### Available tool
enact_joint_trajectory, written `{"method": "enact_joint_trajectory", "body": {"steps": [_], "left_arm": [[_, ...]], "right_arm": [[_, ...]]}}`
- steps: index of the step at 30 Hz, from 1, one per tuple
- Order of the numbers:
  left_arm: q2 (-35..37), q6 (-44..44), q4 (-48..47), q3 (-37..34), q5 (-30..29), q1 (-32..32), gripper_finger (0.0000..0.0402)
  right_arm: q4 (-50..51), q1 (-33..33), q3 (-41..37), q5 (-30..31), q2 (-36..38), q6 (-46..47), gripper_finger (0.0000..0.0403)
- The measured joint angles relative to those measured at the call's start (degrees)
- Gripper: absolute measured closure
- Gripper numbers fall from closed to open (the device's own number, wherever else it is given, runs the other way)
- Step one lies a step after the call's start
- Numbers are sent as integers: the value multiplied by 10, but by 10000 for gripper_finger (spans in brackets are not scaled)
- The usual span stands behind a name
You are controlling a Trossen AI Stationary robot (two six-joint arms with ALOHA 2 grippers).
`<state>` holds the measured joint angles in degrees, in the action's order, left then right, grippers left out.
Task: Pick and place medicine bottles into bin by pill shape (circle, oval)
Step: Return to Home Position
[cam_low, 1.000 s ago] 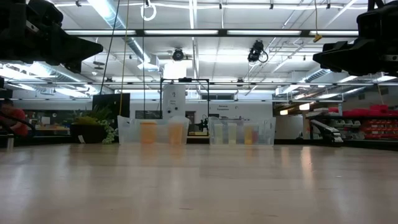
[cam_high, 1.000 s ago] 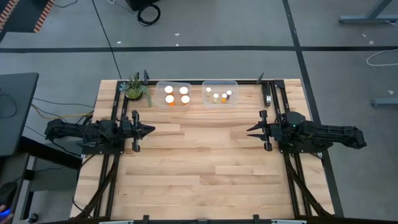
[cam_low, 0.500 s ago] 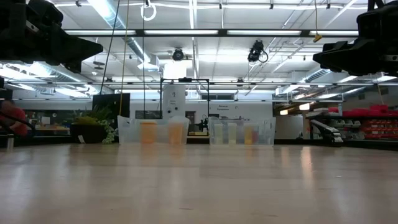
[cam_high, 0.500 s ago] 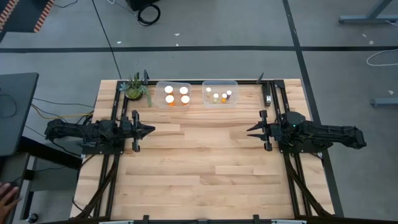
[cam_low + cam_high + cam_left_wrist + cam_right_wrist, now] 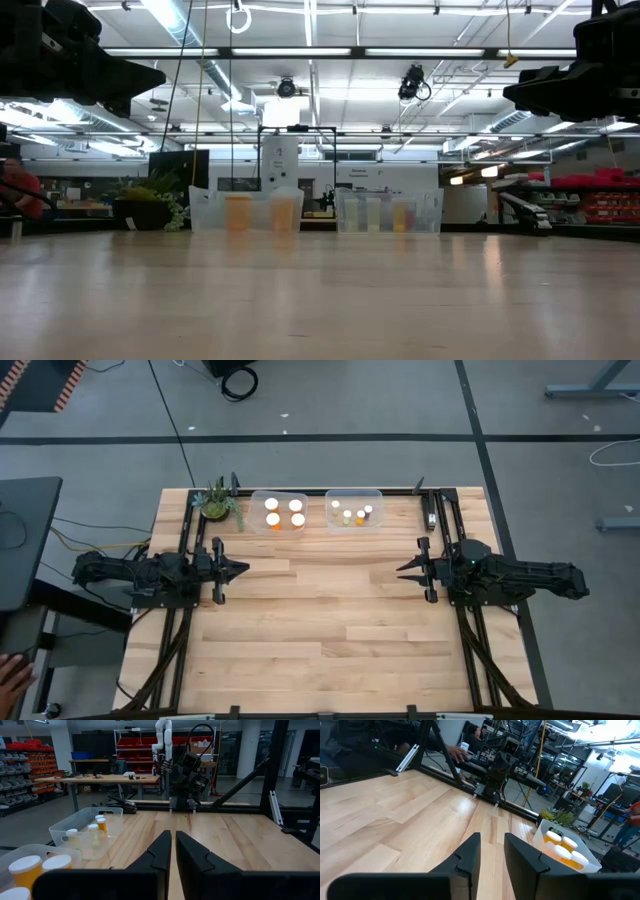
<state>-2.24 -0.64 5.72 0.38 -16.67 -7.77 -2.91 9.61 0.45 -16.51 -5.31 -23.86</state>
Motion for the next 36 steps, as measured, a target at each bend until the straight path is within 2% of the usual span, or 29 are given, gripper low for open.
{"method": "enact_joint_trajectory", "body": {"steps": [11,19,30,36], "left_arm": [[0,0,0,0,0,0,376],[0,0,0,0,0,0,366],[0,0,0,0,0,0,378],[0,0,0,0,0,0,371]], "right_arm": [[0,0,0,0,0,0,310],[0,0,0,0,0,0,310],[0,0,0,0,0,0,310],[0,0,0,0,0,0,310]]}}
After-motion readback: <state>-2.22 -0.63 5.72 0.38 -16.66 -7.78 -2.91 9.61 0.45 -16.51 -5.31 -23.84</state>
